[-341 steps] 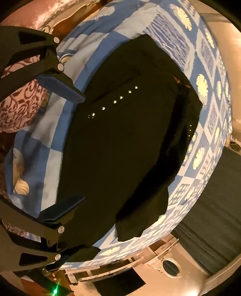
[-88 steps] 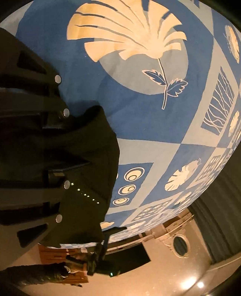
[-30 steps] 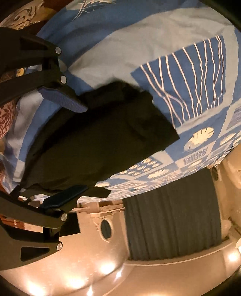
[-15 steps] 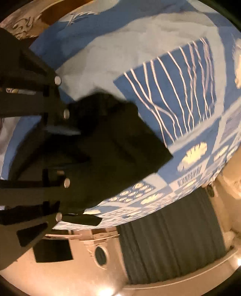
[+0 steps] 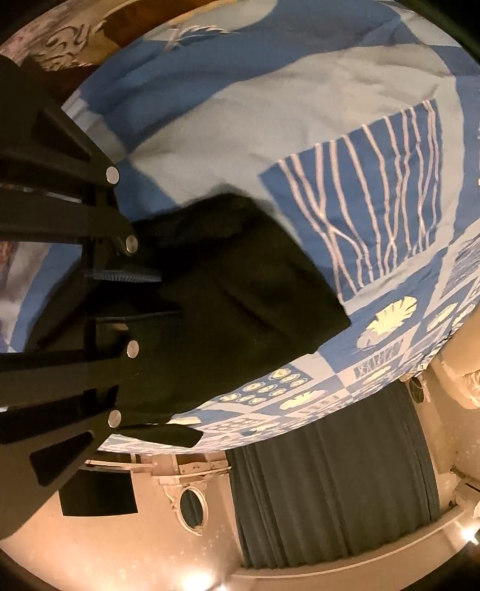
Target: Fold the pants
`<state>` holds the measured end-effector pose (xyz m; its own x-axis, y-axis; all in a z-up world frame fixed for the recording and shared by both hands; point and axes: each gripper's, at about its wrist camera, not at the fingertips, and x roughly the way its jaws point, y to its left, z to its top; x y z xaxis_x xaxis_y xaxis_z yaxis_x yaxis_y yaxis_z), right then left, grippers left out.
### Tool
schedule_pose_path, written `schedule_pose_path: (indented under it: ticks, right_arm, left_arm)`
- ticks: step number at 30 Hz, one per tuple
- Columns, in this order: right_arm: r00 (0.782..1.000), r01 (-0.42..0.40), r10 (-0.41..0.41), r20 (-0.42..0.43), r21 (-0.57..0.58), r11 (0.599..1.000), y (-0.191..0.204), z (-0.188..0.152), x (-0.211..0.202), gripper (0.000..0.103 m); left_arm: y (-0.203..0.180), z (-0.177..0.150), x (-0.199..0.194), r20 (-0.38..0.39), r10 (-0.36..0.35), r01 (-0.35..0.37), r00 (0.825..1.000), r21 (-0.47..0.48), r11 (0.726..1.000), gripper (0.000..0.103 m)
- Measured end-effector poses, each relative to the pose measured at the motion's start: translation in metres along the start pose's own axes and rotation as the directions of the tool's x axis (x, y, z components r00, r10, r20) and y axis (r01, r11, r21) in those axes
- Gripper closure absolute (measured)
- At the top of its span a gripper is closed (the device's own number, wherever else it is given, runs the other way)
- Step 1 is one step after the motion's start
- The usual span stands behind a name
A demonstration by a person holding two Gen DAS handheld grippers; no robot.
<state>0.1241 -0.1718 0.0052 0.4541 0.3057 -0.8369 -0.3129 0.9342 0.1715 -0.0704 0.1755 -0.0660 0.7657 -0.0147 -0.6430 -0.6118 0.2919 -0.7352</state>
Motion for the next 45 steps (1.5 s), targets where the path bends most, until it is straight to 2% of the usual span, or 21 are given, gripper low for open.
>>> schedule_pose_path:
  ticks: [7, 9, 10, 13, 17, 18, 20, 21, 22, 23, 25, 26, 27, 28, 30, 33, 36, 40, 43, 45]
  right_arm:
    - [0.996, -0.086, 0.089, -0.022, 0.117, 0.989, -0.035, -0.021, 0.01, 0.087]
    - [0.993, -0.106, 0.111, -0.035, 0.123, 0.987, -0.036, -0.02, 0.009, 0.082]
    - [0.992, -0.114, 0.121, -0.041, 0.14, 0.984, -0.038, -0.019, 0.005, 0.072]
    - [0.994, -0.103, 0.106, -0.01, 0.15, 0.983, -0.041, -0.013, -0.016, 0.054]
    - [0.995, -0.099, 0.097, 0.033, 0.066, 0.993, -0.022, 0.015, -0.034, 0.052]
    - [0.994, -0.104, 0.103, 0.039, 0.033, 0.994, -0.012, 0.026, -0.035, 0.052]
    - [0.993, -0.11, 0.11, 0.036, 0.004, 0.994, 0.002, 0.047, -0.038, 0.049]
    - [0.992, -0.123, 0.123, -0.005, -0.028, 0.992, 0.01, 0.06, -0.038, 0.045]
    - [0.994, -0.106, 0.103, -0.041, -0.076, 0.992, 0.017, 0.069, -0.039, 0.044]
    - [0.997, -0.066, 0.062, -0.044, -0.101, 0.993, 0.017, 0.072, -0.044, 0.04]
    - [1.0, -0.003, 0.001, -0.026, -0.095, 0.995, 0.01, 0.074, -0.05, 0.038]
    - [1.0, 0.0, -0.002, -0.018, -0.075, 0.997, 0.006, 0.075, -0.051, 0.038]
    - [1.0, -0.01, 0.008, -0.017, -0.079, 0.997, 0.005, 0.078, -0.048, 0.038]
    - [1.0, -0.002, 0.0, -0.019, -0.101, 0.995, 0.009, 0.082, -0.043, 0.038]
    - [1.0, 0.01, -0.011, -0.006, -0.172, 0.985, 0.03, 0.098, -0.024, 0.038]
    - [1.0, 0.001, 0.001, 0.006, -0.252, 0.968, 0.065, 0.126, 0.012, 0.038]
    - [0.997, 0.074, -0.062, 0.046, -0.331, 0.941, 0.102, 0.164, 0.063, 0.038]
    - [0.98, 0.191, -0.199, 0.016, -0.367, 0.91, 0.128, 0.2, 0.142, 0.038]
    - [0.96, 0.255, -0.278, -0.001, -0.4, 0.88, 0.134, 0.206, 0.185, 0.039]
    - [0.963, 0.243, -0.271, -0.018, -0.391, 0.888, 0.128, 0.206, 0.197, 0.041]
  left_arm:
    - [-0.002, -0.016, -0.003, -0.003, 0.029, -0.028, 1.0, 0.107, 0.994, 0.09]
    - [-0.001, -0.016, -0.004, -0.003, 0.028, -0.027, 1.0, 0.118, 0.993, 0.09]
    - [0.0, -0.015, -0.005, -0.005, 0.024, -0.023, 1.0, 0.11, 0.994, 0.09]
    - [0.002, -0.018, -0.015, -0.003, 0.025, -0.024, 1.0, 0.101, 0.995, 0.09]
    - [-0.006, -0.022, -0.04, 0.06, 0.079, -0.088, 0.995, 0.164, 0.982, 0.089]
    - [-0.008, -0.021, -0.047, 0.082, 0.082, -0.096, 0.993, 0.174, 0.98, 0.087]
    - [-0.011, -0.019, -0.054, 0.105, 0.079, -0.097, 0.991, 0.181, 0.979, 0.075]
    - [-0.013, -0.018, -0.057, 0.112, 0.073, -0.092, 0.991, 0.185, 0.978, 0.06]
    - [-0.016, -0.016, -0.058, 0.118, 0.059, -0.081, 0.991, 0.192, 0.978, 0.05]
    - [-0.018, -0.014, -0.058, 0.115, 0.037, -0.059, 0.993, 0.199, 0.978, 0.048]
    - [-0.024, -0.012, -0.054, 0.103, 0.015, -0.038, 0.995, 0.225, 0.974, 0.047]
    - [-0.027, -0.012, -0.051, 0.098, 0.013, -0.036, 0.995, 0.238, 0.971, 0.046]
    - [-0.031, -0.011, -0.045, 0.088, 0.008, -0.03, 0.996, 0.26, 0.965, 0.04]
    - [-0.033, -0.011, -0.04, 0.083, -0.001, -0.021, 0.997, 0.265, 0.964, 0.032]
    - [-0.036, -0.011, -0.028, 0.07, -0.014, -0.005, 0.997, 0.258, 0.966, 0.023]
    - [-0.043, -0.007, -0.005, 0.058, 0.0, -0.014, 0.998, 0.225, 0.974, 0.018]
    - [-0.048, -0.004, 0.009, 0.056, 0.045, -0.056, 0.997, 0.214, 0.975, 0.015]
    - [-0.057, -0.01, 0.019, 0.074, 0.092, -0.111, 0.993, 0.315, 0.943, 0.013]
    - [-0.057, -0.018, 0.022, 0.106, 0.097, -0.131, 0.99, 0.379, 0.916, 0.012]
    - [-0.059, -0.019, 0.023, 0.111, 0.108, -0.144, 0.988, 0.394, 0.908, 0.012]
